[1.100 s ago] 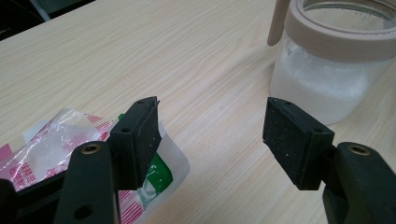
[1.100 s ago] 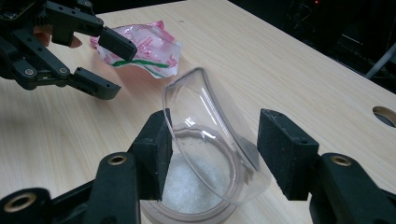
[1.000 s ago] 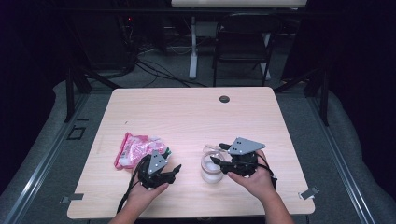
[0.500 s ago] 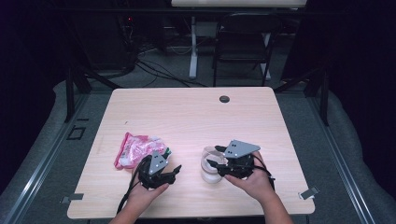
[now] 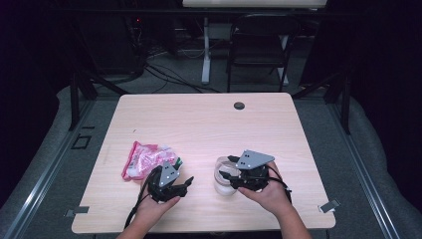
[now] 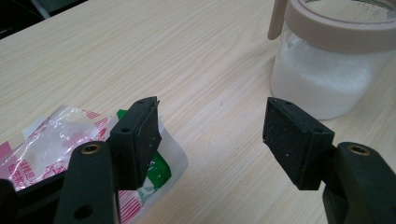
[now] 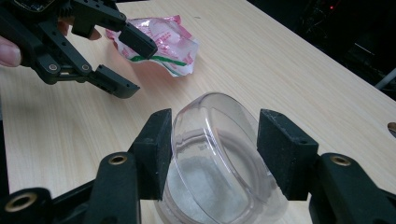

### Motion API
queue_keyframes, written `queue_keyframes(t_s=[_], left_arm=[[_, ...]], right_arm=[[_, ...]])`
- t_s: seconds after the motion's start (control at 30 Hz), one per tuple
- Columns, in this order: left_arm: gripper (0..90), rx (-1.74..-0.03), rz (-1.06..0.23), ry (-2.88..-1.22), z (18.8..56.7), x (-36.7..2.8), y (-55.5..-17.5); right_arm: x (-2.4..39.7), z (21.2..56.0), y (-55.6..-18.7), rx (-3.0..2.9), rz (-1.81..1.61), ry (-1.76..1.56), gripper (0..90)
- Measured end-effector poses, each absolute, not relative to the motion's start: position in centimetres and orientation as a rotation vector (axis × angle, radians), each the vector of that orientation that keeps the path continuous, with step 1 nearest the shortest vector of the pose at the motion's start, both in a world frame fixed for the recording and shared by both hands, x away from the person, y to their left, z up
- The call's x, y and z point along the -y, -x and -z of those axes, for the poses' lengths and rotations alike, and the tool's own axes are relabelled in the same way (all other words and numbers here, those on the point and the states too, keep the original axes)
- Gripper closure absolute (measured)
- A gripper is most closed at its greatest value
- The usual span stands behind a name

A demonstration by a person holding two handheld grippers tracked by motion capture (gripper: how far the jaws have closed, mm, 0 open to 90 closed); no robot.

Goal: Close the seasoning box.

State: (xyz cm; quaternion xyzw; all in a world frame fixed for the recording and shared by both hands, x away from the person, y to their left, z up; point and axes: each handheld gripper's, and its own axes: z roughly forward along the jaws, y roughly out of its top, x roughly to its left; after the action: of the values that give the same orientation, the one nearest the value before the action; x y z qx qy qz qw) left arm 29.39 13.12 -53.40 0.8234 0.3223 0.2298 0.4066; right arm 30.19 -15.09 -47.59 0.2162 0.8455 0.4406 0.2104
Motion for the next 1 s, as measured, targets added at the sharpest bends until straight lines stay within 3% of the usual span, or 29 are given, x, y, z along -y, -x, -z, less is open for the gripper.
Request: queue_keyframes(t_s=[1.0], left_arm=[[35.8, -0.827, -0.581, -2.066, 53.39, -13.45, -29.51]], right_arm=[[14.51, 48.22, -30.31, -2.402, -1.239, -0.601, 45.3]])
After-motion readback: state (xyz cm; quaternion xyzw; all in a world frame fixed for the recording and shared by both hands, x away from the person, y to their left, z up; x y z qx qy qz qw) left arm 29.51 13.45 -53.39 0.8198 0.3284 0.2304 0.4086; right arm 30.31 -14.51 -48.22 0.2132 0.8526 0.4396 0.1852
